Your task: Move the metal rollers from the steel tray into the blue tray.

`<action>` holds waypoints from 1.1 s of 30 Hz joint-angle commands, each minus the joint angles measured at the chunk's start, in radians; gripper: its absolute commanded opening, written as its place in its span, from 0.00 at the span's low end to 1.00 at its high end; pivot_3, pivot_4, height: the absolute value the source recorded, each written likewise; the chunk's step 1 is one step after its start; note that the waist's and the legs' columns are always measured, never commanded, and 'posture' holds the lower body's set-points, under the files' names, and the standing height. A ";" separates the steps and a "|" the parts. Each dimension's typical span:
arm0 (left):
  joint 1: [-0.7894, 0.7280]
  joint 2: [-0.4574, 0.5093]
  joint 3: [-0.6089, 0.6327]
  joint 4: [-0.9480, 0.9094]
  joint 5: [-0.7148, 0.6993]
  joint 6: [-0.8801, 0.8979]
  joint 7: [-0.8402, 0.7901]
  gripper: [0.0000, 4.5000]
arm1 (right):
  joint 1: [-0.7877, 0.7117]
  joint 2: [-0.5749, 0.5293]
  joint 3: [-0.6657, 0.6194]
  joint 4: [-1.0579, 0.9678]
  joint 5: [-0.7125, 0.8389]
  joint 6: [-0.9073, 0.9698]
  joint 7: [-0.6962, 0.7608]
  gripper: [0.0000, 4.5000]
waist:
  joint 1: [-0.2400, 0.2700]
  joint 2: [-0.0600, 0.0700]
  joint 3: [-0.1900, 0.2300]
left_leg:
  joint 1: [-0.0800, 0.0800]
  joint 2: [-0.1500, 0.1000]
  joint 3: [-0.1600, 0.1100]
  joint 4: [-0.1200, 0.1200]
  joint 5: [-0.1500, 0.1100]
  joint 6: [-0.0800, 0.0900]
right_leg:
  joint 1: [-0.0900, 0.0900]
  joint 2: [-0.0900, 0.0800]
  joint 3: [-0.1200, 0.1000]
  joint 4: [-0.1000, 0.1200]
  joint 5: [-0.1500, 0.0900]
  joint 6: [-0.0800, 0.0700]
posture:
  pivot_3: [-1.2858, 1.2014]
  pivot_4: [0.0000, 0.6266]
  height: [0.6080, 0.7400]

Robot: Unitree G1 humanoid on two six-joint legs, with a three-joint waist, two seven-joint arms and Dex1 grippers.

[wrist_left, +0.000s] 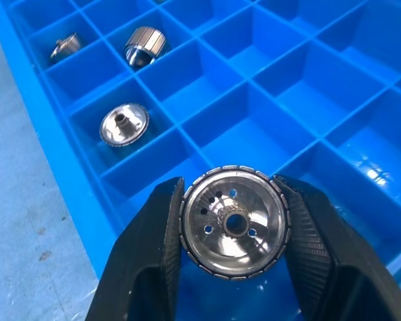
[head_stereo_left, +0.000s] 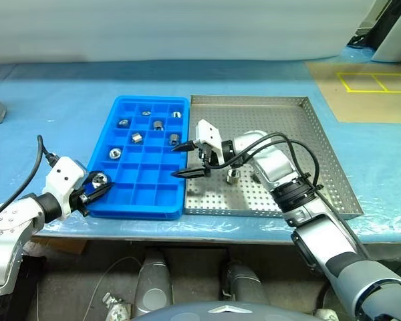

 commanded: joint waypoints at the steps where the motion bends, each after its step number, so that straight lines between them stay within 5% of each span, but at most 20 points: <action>1: 0.004 0.026 -0.013 0.014 0.025 -0.013 0.004 0.38 | 0.002 -0.003 -0.016 -0.045 -0.003 -0.014 -0.011 0.82 | -0.001 0.000 0.000 | 0.000 0.000 0.000 0.000 0.000 0.000 | 0.000 0.000 0.000 0.000 0.000 0.000 | 0.60 0.24 1.00; 2: 0.004 0.029 -0.014 0.019 0.024 -0.013 0.002 0.38 | 0.003 -0.003 -0.016 -0.045 -0.004 -0.016 -0.013 0.82 | -0.002 0.000 0.000 | 0.000 0.000 0.000 0.000 0.000 0.000 | 0.000 0.000 0.000 0.000 0.000 0.000 | 0.59 0.24 1.00; 3: 0.003 0.030 -0.014 0.022 0.022 -0.013 0.001 0.55 | 0.003 -0.004 -0.016 -0.044 -0.005 -0.017 -0.014 0.82 | -0.002 0.000 0.000 | 0.000 0.000 0.000 0.000 0.000 0.000 | 0.000 0.000 0.000 0.000 0.000 0.000 | 0.59 0.24 1.00; 9: -0.010 0.046 -0.025 0.039 0.017 -0.006 -0.011 0.97 | 0.009 -0.005 -0.016 -0.046 -0.012 -0.018 -0.027 0.82 | -0.005 0.000 0.000 | 0.001 0.000 0.000 0.000 0.000 0.000 | 0.000 0.000 0.001 0.001 0.000 0.000 | 0.59 0.24 1.00; 20: -0.258 0.024 -0.131 0.026 -0.084 0.023 -0.063 0.97 | 0.020 -0.055 -0.063 -0.067 -0.002 0.010 -0.062 0.82 | 0.001 0.000 0.000 | 0.001 0.000 0.000 0.004 0.001 -0.001 | 0.000 0.000 0.001 0.005 0.000 0.000 | 0.56 0.24 1.00; 33: -0.798 -0.200 -0.521 0.502 0.056 -0.161 -0.248 0.97 | 0.216 -0.233 -0.236 -0.319 0.012 0.165 -0.234 0.82 | -0.045 0.000 -0.001 | 0.001 -0.002 0.001 0.017 0.002 -0.004 | 0.000 0.000 0.008 0.013 0.001 0.001 | 0.43 0.24 1.00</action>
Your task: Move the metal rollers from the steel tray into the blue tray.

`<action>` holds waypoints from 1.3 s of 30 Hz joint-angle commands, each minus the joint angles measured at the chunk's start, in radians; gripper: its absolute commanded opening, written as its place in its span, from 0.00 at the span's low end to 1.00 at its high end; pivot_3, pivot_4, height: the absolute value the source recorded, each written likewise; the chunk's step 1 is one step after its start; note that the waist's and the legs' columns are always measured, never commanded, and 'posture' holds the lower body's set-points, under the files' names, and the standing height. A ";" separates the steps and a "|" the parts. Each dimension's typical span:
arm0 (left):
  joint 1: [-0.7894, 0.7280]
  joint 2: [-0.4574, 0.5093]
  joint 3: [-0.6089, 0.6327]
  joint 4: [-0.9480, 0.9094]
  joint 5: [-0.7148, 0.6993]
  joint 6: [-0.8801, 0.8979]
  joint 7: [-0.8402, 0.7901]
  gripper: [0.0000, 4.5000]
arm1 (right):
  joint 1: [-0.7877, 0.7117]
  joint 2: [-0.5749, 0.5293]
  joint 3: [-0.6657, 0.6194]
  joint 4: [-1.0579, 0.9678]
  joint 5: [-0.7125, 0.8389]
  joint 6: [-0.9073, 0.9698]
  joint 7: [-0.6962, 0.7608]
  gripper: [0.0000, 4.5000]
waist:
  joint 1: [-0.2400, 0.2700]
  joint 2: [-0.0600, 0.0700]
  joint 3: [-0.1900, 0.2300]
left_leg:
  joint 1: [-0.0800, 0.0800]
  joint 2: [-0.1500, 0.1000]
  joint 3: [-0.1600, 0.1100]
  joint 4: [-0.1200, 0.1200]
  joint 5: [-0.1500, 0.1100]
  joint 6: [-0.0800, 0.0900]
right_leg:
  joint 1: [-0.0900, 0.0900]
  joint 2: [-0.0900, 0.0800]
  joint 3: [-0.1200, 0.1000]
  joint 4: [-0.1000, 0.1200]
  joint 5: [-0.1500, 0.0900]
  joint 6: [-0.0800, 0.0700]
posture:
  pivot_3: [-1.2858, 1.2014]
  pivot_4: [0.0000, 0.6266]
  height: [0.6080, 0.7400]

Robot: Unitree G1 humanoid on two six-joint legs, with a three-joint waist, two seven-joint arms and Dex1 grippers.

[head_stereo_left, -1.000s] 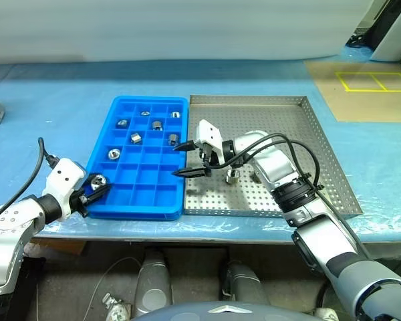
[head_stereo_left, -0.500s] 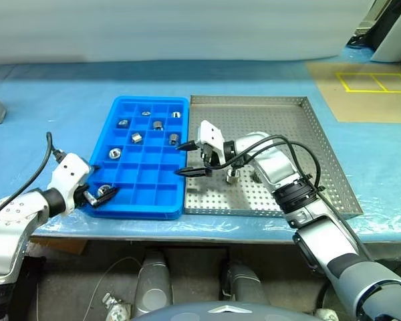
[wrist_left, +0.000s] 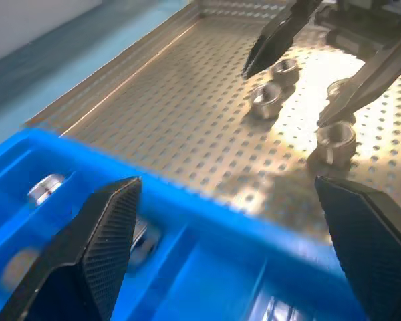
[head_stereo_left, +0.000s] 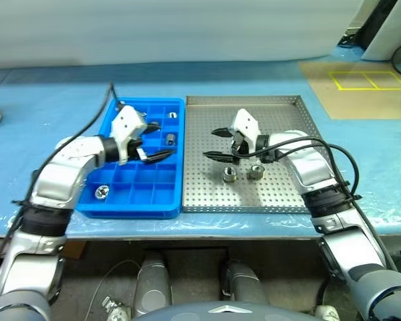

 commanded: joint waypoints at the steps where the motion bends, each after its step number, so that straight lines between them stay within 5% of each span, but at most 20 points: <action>1: -0.084 -0.056 -0.089 0.140 0.068 -0.100 -0.062 0.97 | 0.076 -0.041 -0.074 -0.160 0.030 0.070 -0.052 0.82 | -0.018 0.000 0.000 | 0.000 0.000 0.000 0.000 0.000 0.000 | 0.000 0.000 0.001 0.000 0.000 0.000 | 0.42 0.24 1.00; 14: -0.307 -0.302 -0.239 0.621 0.220 -0.328 -0.234 0.97 | 0.317 -0.126 -0.249 -0.457 0.069 0.251 -0.221 0.82 | -0.099 0.000 0.000 | 0.003 0.000 0.002 0.002 -0.004 0.007 | 0.002 0.001 0.004 -0.002 0.001 0.002 | 0.32 0.24 1.00; 35: -0.310 -0.396 -0.240 0.845 0.384 -0.388 -0.143 0.97 | 0.363 -0.100 -0.214 -0.484 0.079 0.254 -0.315 0.82 | -0.111 0.001 0.000 | 0.004 -0.001 0.002 0.003 -0.008 0.014 | 0.012 0.000 0.003 -0.015 0.002 0.003 | 0.32 0.24 1.00; 39: -0.304 -0.394 -0.240 0.848 0.388 -0.400 -0.136 0.77 | 0.354 -0.103 -0.210 -0.475 0.079 0.249 -0.312 0.82 | -0.111 0.001 0.000 | 0.004 -0.001 0.002 0.003 -0.009 0.014 | 0.013 0.000 0.003 -0.016 0.002 0.003 | 0.32 0.24 1.00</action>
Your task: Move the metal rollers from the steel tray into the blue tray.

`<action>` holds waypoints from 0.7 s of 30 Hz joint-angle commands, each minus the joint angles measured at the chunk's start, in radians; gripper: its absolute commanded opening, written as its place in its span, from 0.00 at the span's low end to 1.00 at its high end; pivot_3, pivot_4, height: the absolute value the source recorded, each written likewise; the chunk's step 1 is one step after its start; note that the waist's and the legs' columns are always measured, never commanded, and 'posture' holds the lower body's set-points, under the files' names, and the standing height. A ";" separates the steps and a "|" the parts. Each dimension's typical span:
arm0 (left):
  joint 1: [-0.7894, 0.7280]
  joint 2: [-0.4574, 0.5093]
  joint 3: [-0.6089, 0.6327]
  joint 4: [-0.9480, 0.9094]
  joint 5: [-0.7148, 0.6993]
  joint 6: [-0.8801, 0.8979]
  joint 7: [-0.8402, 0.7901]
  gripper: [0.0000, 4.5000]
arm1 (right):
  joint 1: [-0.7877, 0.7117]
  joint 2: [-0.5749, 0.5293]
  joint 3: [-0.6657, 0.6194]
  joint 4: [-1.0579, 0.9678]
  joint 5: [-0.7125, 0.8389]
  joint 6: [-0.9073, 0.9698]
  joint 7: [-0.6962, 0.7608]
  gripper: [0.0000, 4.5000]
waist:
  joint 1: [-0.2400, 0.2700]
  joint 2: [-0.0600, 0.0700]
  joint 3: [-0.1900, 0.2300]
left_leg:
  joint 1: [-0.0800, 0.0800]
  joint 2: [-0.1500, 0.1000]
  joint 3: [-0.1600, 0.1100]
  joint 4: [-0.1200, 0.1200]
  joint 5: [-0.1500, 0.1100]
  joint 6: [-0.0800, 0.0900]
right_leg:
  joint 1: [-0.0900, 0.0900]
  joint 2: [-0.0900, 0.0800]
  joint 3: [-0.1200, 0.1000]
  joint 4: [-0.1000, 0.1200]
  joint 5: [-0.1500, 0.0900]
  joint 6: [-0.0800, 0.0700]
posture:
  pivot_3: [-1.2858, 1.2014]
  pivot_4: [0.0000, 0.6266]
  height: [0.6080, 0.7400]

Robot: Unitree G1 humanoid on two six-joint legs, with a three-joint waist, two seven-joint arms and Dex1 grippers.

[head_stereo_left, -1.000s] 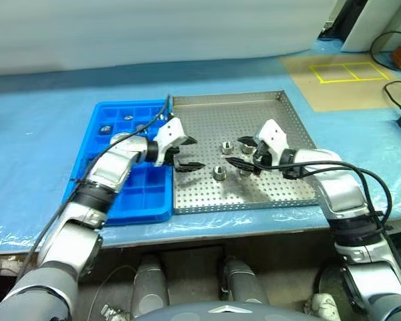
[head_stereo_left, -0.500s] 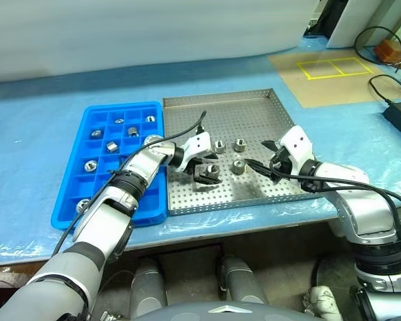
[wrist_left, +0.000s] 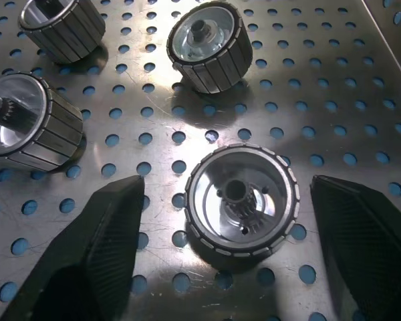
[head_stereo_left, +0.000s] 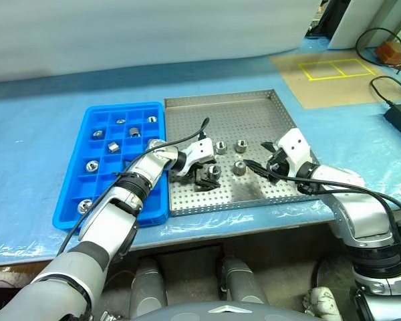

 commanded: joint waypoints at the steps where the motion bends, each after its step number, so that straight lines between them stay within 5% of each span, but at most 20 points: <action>1: 0.017 0.007 -0.001 0.008 0.024 -0.005 0.014 0.68 | -0.025 -0.005 -0.005 -0.007 0.011 -0.025 0.001 0.82 | 0.000 0.000 0.000 | 0.000 0.000 0.000 0.000 0.000 0.000 | 0.000 0.000 0.000 0.000 0.000 0.000 | 0.32 0.24 1.00; 3: 0.016 0.007 -0.003 0.011 0.035 -0.004 0.041 0.53 | -0.031 -0.009 -0.002 0.002 0.008 -0.031 0.005 0.82 | 0.000 0.000 0.000 | 0.000 0.000 0.000 0.000 0.000 0.000 | 0.000 0.000 0.000 0.000 0.000 0.000 | 0.32 0.24 1.00; 6: 0.026 0.012 0.007 -0.011 0.010 0.002 -0.004 0.53 | -0.036 -0.012 0.006 0.010 0.008 -0.037 0.013 0.82 | 0.001 0.000 0.000 | 0.000 0.000 0.000 -0.001 0.000 0.000 | 0.000 0.000 0.000 0.000 0.000 0.000 | 0.33 0.24 1.00; 8: 0.030 0.016 0.015 -0.024 0.010 0.004 0.008 0.42 | -0.044 -0.014 0.011 0.018 0.006 -0.041 0.018 0.82 | 0.000 0.000 0.000 | 0.001 0.000 0.000 -0.001 0.000 0.000 | 0.000 0.000 0.000 0.000 0.000 0.000 | 0.33 0.24 1.00; 15: 0.110 0.103 0.051 -0.281 -0.073 0.036 -0.117 0.42 | -0.066 -0.013 0.028 0.035 0.016 -0.047 0.041 0.82 | -0.009 0.000 0.000 | 0.002 0.001 0.001 -0.005 0.000 0.000 | 0.000 0.000 0.000 -0.002 0.000 0.000 | 0.34 0.24 1.00; 21: 0.122 0.216 0.185 -0.399 -0.141 0.124 -0.025 0.42 | -0.105 0.004 0.061 0.046 0.035 -0.049 0.077 0.82 | -0.018 0.000 0.001 | 0.001 0.001 0.001 -0.005 0.000 -0.001 | -0.003 0.000 -0.001 -0.001 0.000 0.000 | 0.36 0.24 1.00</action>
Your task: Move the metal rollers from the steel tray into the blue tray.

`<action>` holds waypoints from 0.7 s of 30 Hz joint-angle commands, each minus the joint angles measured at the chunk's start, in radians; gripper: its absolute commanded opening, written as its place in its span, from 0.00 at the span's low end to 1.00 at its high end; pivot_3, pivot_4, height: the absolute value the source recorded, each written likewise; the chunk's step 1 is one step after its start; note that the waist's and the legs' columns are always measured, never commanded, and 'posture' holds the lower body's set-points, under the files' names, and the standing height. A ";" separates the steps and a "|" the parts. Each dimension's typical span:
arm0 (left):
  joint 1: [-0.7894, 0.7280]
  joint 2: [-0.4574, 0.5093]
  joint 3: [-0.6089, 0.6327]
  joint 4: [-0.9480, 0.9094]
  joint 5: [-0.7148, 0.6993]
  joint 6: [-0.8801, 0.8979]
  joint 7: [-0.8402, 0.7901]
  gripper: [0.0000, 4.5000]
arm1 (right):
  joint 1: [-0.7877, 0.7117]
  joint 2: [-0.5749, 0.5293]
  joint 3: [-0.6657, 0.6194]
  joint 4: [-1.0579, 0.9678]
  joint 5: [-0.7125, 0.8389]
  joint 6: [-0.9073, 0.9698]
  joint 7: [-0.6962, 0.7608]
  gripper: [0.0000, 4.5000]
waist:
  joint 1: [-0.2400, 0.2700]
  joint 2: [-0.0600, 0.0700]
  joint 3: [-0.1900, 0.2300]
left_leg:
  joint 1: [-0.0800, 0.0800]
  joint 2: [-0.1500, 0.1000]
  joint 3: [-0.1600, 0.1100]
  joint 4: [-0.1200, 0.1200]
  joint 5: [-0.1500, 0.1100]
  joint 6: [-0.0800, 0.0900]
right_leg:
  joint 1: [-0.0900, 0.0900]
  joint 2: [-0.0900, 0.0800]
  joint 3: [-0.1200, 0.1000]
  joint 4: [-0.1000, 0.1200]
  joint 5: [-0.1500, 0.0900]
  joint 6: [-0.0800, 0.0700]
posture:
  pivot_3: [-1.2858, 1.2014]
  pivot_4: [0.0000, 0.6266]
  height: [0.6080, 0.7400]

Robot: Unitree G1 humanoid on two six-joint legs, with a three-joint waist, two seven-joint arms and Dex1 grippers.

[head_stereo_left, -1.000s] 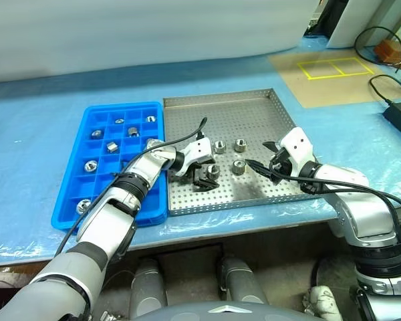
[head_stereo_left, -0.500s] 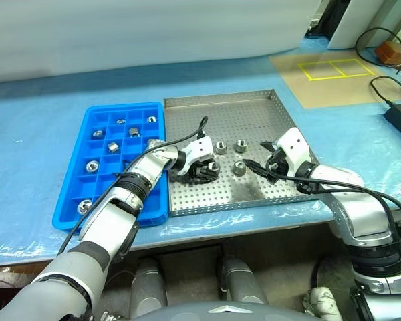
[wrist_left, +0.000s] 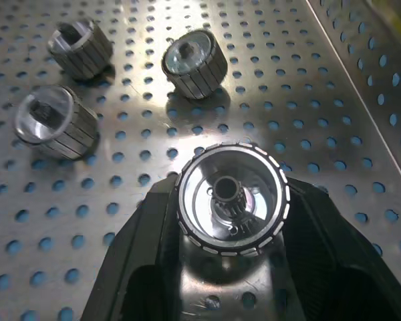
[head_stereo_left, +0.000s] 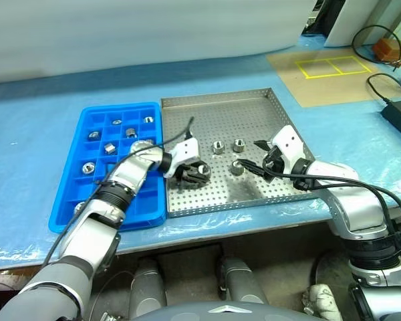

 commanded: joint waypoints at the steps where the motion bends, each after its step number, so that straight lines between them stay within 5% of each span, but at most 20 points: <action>1: -0.015 0.069 0.115 -0.047 -0.044 0.045 0.075 0.42 | -0.046 0.014 0.029 0.004 0.014 -0.028 0.019 0.82 | -0.006 0.000 0.000 | 0.000 0.000 0.000 0.000 0.000 0.000 | 0.000 0.000 0.000 0.000 0.000 0.000 | 0.37 0.24 1.00; 9: 0.060 0.187 0.254 -0.145 -0.100 0.140 0.180 0.42 | -0.197 0.075 0.149 0.162 -0.010 -0.121 0.101 0.82 | 0.010 0.001 0.000 | -0.003 0.000 0.000 -0.001 0.000 -0.001 | -0.003 0.000 -0.001 0.001 0.000 0.000 | 0.43 0.24 1.00; 21: 0.457 0.434 0.534 -0.516 -0.225 0.353 0.266 0.42 | -0.404 0.231 0.275 0.467 -0.061 -0.311 0.238 0.82 | 0.063 0.000 0.001 | -0.006 0.001 0.000 -0.007 0.002 -0.003 | -0.010 0.000 -0.002 0.001 0.000 -0.001 | 0.53 0.24 1.00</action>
